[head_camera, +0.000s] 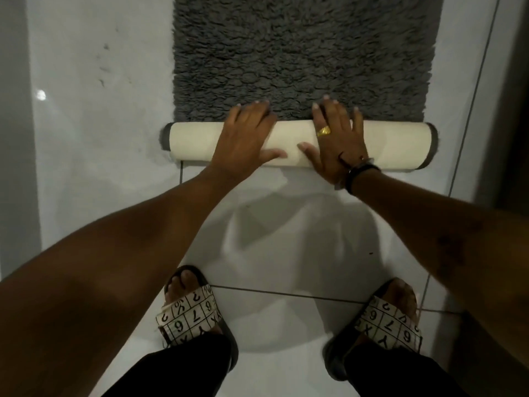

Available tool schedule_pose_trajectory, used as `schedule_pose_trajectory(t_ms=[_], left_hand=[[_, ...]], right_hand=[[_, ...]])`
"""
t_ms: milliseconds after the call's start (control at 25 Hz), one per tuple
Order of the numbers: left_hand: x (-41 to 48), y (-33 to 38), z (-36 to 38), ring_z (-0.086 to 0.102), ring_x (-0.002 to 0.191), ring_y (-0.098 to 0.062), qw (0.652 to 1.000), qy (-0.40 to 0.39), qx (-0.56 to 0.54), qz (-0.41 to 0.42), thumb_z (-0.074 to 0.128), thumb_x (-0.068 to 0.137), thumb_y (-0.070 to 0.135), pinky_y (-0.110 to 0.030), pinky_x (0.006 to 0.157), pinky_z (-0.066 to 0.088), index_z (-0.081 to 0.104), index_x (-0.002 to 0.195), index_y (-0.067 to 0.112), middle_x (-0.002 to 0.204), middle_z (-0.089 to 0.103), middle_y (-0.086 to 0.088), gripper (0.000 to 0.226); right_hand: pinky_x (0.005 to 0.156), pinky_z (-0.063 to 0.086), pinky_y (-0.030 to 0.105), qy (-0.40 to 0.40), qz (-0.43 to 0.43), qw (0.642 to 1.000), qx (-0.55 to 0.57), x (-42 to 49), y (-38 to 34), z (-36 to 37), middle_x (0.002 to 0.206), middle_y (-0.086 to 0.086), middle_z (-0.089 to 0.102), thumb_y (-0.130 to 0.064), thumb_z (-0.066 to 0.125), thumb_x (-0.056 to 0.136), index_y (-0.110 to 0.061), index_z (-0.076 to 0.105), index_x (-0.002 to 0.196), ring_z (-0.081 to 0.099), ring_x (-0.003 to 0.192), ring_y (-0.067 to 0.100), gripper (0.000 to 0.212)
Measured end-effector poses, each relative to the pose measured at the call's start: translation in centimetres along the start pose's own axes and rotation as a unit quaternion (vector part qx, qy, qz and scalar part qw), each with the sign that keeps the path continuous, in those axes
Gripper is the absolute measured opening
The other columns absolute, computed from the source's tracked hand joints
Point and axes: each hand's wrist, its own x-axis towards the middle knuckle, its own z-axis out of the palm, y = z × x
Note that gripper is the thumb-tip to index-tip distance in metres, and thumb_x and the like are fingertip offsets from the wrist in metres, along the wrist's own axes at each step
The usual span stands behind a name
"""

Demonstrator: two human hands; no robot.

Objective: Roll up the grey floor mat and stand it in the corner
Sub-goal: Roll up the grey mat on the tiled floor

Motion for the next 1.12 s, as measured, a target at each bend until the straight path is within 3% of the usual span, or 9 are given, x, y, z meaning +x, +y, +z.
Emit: schedule_pose_trajectory(t_ms=[80,240,360,480,720,880,1000,1120], left_hand=[[-0.1,1.0,0.4,0.045,0.14,-0.034,0.998,0.048,0.025,-0.016,0.042,0.094,0.052,-0.053,0.115,0.033,0.049,0.141,0.006,0.151,0.048,-0.019,0.066],[1.3,1.5,1.2,0.024,0.152,-0.032,0.998,0.022,-0.008,-0.066,0.027,0.1,0.05,-0.053,0.123,0.017,0.029,0.154,0.006,0.163,0.028,-0.018,0.069],[4.5,0.1,0.7,0.023,0.153,-0.031,0.996,0.032,-0.034,-0.081,0.023,0.102,0.048,-0.051,0.124,0.014,0.03,0.154,0.006,0.163,0.029,-0.017,0.067],[7.0,-0.9,0.1,0.022,0.153,-0.03,0.995,0.03,-0.034,-0.086,0.021,0.104,0.044,-0.05,0.125,0.013,0.03,0.154,0.006,0.163,0.029,-0.018,0.064],[7.2,-0.8,-1.1,0.025,0.152,-0.032,0.994,0.087,0.007,-0.064,0.027,0.102,0.046,-0.051,0.123,0.015,0.033,0.152,0.002,0.162,0.029,-0.02,0.067],[8.5,-1.8,-2.6,0.014,0.154,-0.034,0.999,0.006,-0.012,-0.04,0.026,0.103,0.05,-0.051,0.125,0.009,0.02,0.157,0.003,0.166,0.018,-0.02,0.072],[13.8,-4.6,-4.9,0.016,0.154,-0.034,0.996,-0.03,-0.024,-0.084,0.026,0.104,0.05,-0.053,0.124,0.007,0.021,0.156,0.004,0.165,0.021,-0.02,0.069],[18.5,-5.3,-7.4,0.014,0.154,-0.034,0.979,-0.15,-0.07,-0.122,0.019,0.104,0.055,-0.054,0.124,0.007,0.021,0.157,0.007,0.166,0.02,-0.017,0.071]], right_hand=[[0.115,0.011,0.062,0.014,0.022,1.0,-0.006,3.0,0.8,-1.1,0.156,0.021,0.022,-0.057,0.03,0.094,-0.008,0.018,0.149,0.023,0.142,0.037,0.075],[0.117,0.01,0.06,0.062,0.098,0.993,0.007,6.1,0.8,-3.7,0.159,0.02,0.015,-0.051,0.03,0.097,-0.006,0.015,0.15,0.017,0.145,0.035,0.071],[0.116,0.011,0.057,0.105,0.082,0.99,0.042,3.9,-1.7,-3.3,0.16,0.018,0.014,-0.051,0.027,0.096,-0.006,0.015,0.149,0.016,0.146,0.032,0.071],[0.116,0.009,0.057,0.065,0.044,0.996,0.051,1.0,-3.4,-0.8,0.16,0.015,0.012,-0.051,0.028,0.095,-0.008,0.014,0.15,0.012,0.147,0.033,0.071],[0.117,0.003,0.053,0.077,0.048,0.996,-0.008,9.1,0.1,-2.5,0.161,0.012,0.012,-0.052,0.019,0.097,-0.012,0.013,0.151,0.011,0.147,0.029,0.067],[0.118,0.002,0.052,0.018,0.064,0.996,-0.054,11.2,1.0,-6.9,0.162,0.01,0.009,-0.053,0.011,0.097,-0.012,0.008,0.151,0.008,0.148,0.026,0.069],[0.118,0.008,0.052,0.014,0.057,0.998,-0.024,8.0,-2.2,-8.5,0.161,0.011,0.013,-0.056,0.013,0.094,-0.009,0.013,0.151,0.012,0.147,0.028,0.074],[0.118,0.006,0.051,-0.055,0.035,0.998,0.015,4.8,-1.9,-8.1,0.162,0.009,0.01,-0.058,0.02,0.095,-0.011,0.012,0.151,0.009,0.148,0.029,0.074]])
